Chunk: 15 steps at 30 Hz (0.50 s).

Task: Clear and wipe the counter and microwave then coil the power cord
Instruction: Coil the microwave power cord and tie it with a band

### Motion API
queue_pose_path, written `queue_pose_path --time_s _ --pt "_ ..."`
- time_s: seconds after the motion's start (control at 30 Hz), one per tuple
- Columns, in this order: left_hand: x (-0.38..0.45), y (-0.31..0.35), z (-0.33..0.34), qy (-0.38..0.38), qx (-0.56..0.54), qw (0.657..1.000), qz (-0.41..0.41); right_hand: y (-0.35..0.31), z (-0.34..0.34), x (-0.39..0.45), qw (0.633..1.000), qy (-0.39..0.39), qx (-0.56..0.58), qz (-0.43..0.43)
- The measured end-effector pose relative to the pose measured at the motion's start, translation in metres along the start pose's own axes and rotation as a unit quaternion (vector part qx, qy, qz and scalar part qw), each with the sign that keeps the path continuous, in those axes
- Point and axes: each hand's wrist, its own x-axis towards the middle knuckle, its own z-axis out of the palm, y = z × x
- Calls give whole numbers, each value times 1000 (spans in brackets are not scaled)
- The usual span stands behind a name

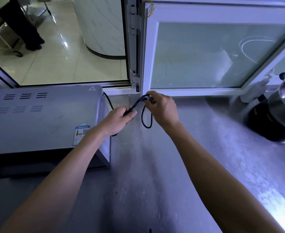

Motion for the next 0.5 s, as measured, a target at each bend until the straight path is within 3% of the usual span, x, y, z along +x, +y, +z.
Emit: queue_pose_path --time_s 0.17,0.5 --pt "-1 2 -3 12 -1 999 40 11 -2 -3 998 -18 50 31" --pt "1 1 12 62 -11 997 37 10 -19 -4 998 0 50 24"
